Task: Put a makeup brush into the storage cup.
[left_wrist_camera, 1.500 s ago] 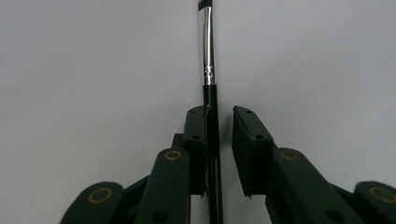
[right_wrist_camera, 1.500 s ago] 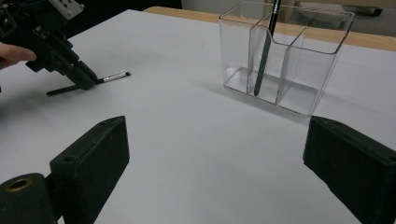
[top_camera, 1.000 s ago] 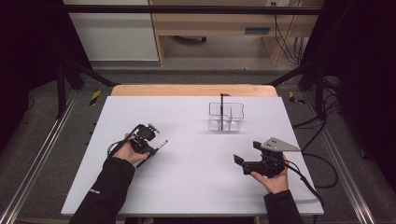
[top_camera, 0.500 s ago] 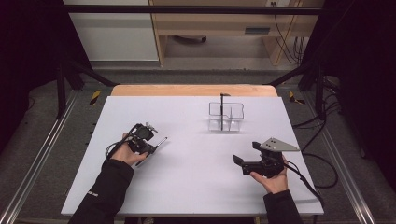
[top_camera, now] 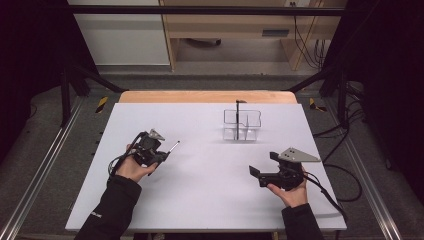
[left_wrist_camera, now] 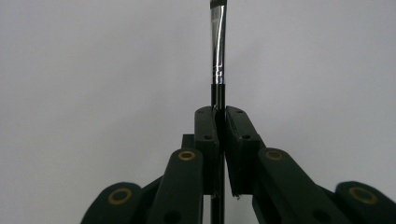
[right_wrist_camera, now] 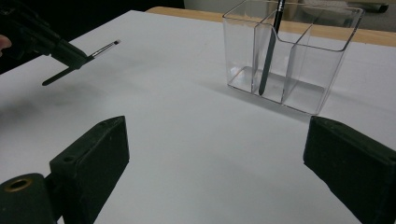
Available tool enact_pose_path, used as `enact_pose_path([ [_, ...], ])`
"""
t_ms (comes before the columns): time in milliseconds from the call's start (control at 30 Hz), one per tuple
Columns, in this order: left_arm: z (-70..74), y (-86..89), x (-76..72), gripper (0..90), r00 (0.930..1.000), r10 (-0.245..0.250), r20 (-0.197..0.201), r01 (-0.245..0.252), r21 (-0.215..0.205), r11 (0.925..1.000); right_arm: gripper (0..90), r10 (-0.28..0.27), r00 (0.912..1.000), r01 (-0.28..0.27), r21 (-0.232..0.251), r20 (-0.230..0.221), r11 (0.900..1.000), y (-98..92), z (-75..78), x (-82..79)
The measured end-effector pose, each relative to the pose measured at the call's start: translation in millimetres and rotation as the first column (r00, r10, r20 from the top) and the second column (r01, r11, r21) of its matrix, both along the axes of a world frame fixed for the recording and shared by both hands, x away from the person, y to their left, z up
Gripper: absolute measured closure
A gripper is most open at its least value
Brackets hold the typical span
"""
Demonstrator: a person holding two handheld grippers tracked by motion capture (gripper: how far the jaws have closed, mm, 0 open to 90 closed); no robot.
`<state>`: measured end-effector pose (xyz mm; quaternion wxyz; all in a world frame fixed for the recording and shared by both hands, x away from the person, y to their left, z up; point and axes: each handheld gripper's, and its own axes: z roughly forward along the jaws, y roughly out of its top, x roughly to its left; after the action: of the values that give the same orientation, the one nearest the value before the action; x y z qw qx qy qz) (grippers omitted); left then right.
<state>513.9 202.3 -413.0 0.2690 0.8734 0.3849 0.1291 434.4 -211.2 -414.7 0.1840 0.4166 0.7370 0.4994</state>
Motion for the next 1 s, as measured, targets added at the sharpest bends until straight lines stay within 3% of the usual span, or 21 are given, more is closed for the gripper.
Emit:
enact_pose_path([
  [267,6.4,-4.2,-14.3,83.3,0.9979,0.012,0.063,-0.008,-0.061,0.9981,7.5,0.0,1.0,0.0,0.004,-0.002,1.0,1.6,-0.2,0.2],
  [600,10.6,-11.4,-31.6,83.3,0.9892,0.036,0.142,-0.016,-0.136,0.9906,7.3,-0.003,1.0,0.003,0.014,0.005,1.0,2.7,1.1,-0.1],
  [733,13.3,-14.3,-38.0,83.3,0.9846,0.045,0.169,-0.017,-0.166,0.986,6.8,-0.002,1.0,0.002,0.025,0.006,1.0,4.8,1.7,0.1],
  [767,13.3,-15.4,-38.0,83.3,0.9807,0.029,0.194,0.006,-0.178,0.9839,6.7,-0.004,1.0,0.003,0.029,0.006,1.0,5.8,2.2,0.2],
  [867,14.8,-18.7,-41.1,83.3,0.9754,0.021,0.219,0.021,-0.189,0.9818,6.6,-0.003,0.9999,0.002,0.031,0.014,1.0,8.4,4.7,0.0],
  [967,16.5,-22.8,-48.0,83.3,0.9772,0.059,0.204,-0.015,-0.209,0.9778,6.7,-0.006,0.9998,0.005,0.047,0.021,0.999,9.3,6.9,0.0],
  [1000,16.5,-24.7,-46.6,83.3,0.9721,0.035,0.232,0.017,-0.222,0.975,6.7,-0.008,0.9997,0.007,0.051,0.022,0.999,9.4,7.3,0.0],
])
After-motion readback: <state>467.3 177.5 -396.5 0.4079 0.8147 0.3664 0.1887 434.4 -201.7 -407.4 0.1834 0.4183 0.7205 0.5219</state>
